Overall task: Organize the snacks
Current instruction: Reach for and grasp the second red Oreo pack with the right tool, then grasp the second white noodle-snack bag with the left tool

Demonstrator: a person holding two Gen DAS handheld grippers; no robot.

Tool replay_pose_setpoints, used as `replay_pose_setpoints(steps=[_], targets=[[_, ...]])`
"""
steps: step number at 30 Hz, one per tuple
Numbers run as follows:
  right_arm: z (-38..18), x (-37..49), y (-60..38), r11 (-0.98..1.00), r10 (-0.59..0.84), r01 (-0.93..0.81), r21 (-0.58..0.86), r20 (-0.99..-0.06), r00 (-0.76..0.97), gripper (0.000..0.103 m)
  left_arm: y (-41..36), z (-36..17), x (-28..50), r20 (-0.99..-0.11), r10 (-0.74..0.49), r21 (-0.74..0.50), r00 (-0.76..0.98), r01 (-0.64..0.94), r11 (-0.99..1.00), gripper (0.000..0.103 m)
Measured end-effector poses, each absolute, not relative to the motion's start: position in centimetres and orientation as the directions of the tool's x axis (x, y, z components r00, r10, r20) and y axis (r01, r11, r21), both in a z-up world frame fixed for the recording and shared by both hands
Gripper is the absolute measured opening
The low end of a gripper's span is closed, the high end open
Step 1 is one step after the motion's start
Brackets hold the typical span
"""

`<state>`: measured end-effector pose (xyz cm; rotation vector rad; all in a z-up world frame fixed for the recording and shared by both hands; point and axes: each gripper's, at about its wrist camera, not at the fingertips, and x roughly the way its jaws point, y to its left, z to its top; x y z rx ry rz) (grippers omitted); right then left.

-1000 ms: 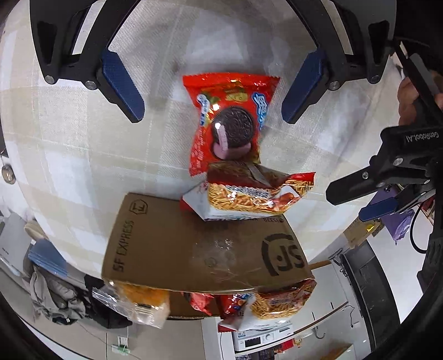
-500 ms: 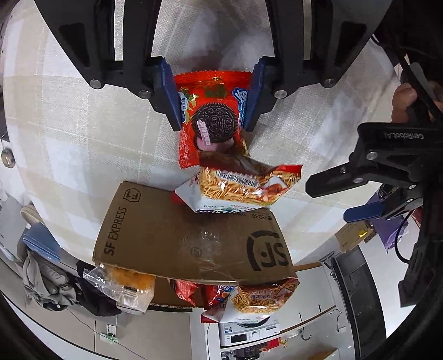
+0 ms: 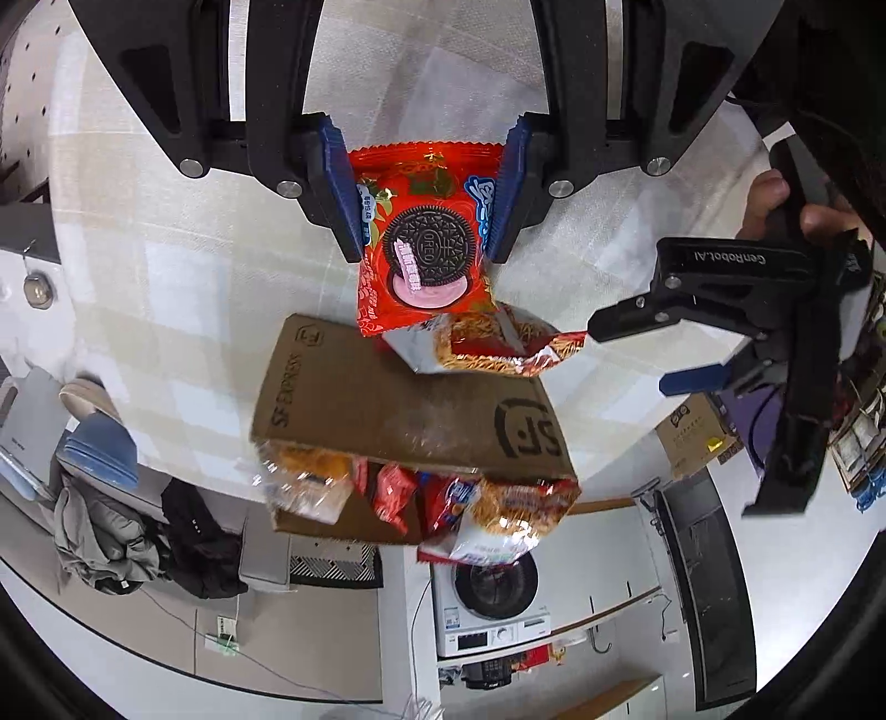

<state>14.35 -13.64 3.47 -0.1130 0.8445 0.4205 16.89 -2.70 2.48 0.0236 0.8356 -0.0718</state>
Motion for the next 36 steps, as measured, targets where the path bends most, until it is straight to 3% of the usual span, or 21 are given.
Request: replay_pose_setpoints(steps=[12, 36], targets=[[6.4, 13.3, -17.3, 0.929, 0.319, -0.358, 0.094, -0.694, 0.646, 0.045, -3.3, 1.8, 17.1, -0.759, -0.113, -0.064, 0.641, 0.101, 0.993, 0.102], [6.6, 14.1, -19.8, 0.940, 0.322, -0.304, 0.152, -0.683, 0.656, 0.045, -10.7, 0.8, 19.7, -0.789, -0.196, -0.133, 0.582, 0.149, 0.980, 0.102]])
